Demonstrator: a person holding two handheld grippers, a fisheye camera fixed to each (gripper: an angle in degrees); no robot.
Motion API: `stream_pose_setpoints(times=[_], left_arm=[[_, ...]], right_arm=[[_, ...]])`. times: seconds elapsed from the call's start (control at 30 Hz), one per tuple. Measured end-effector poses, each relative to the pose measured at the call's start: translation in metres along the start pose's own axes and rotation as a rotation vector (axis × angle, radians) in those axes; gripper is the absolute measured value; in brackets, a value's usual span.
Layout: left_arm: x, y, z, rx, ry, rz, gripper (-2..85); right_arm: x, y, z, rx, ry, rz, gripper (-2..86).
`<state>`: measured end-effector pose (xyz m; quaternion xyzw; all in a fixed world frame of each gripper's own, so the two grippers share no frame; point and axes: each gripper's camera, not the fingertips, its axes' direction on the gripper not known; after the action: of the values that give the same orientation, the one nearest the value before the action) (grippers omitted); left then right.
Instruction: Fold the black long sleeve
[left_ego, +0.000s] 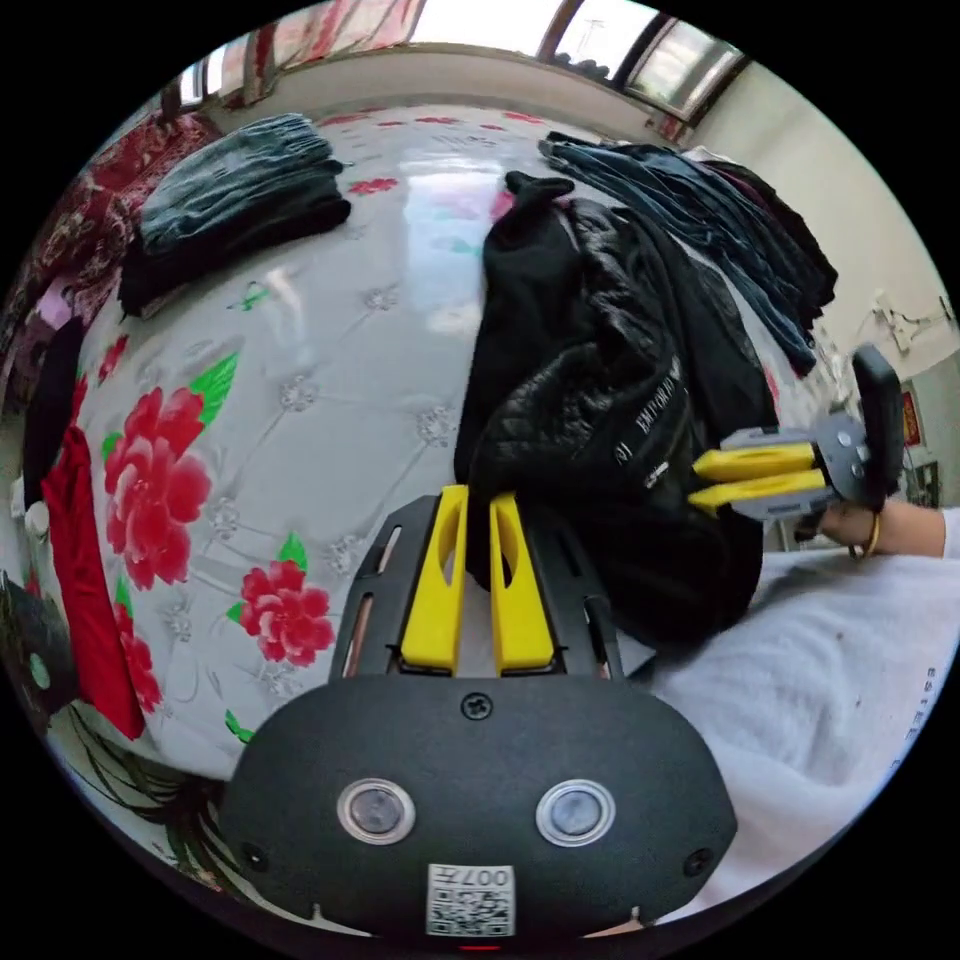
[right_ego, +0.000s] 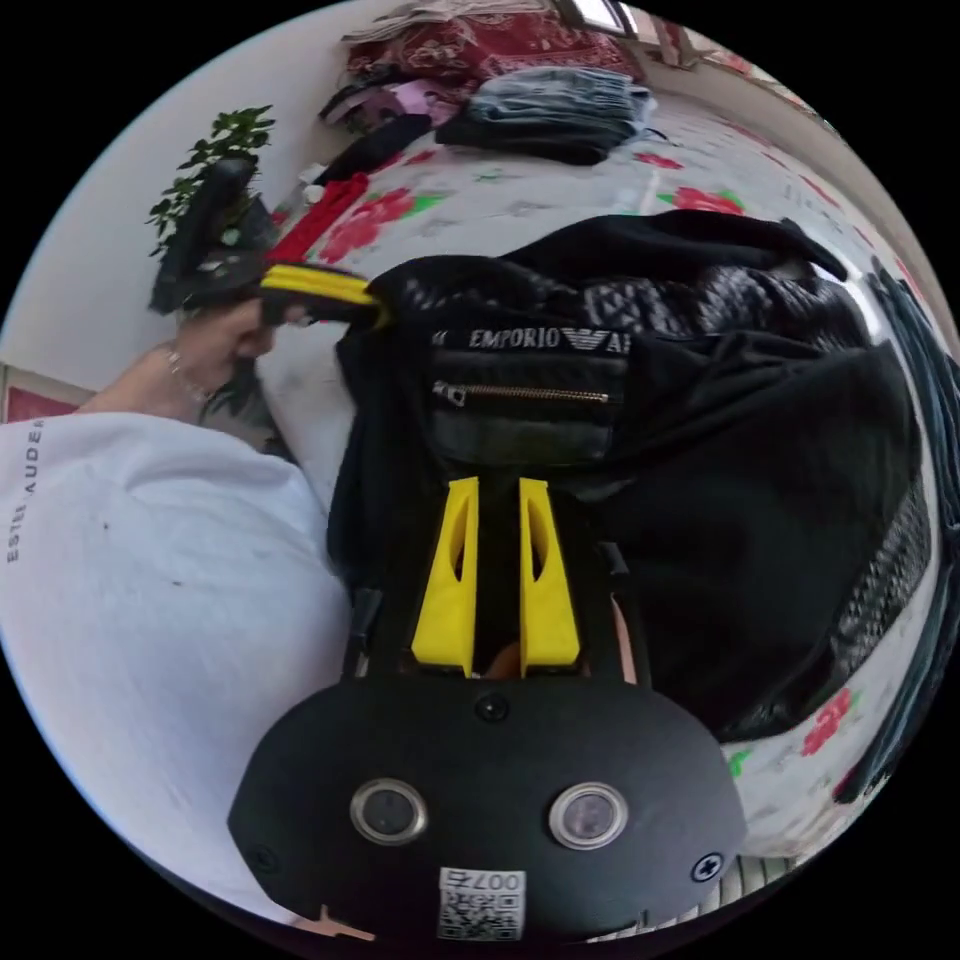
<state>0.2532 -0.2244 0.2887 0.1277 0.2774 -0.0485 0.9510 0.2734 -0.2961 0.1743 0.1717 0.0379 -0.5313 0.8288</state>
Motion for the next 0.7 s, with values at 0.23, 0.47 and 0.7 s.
stream_pose_setpoints(times=[0.23,0.47,0.7], left_arm=[[-0.102,0.007,-0.061,0.114,-0.159,-0.241,6.3],[-0.116,0.166,-0.093,0.183,-0.123,-0.568,6.7],[-0.046,0.229,-0.059,0.066,0.279,-0.613,12.4]], right_arm=[[-0.122,-0.091,0.016,-0.075,-0.153,-0.392,6.2],[-0.086,-0.152,-0.053,0.129,-0.061,-0.376,5.6],[-0.111,-0.255,0.001,-0.021,0.196,-0.488,6.9]])
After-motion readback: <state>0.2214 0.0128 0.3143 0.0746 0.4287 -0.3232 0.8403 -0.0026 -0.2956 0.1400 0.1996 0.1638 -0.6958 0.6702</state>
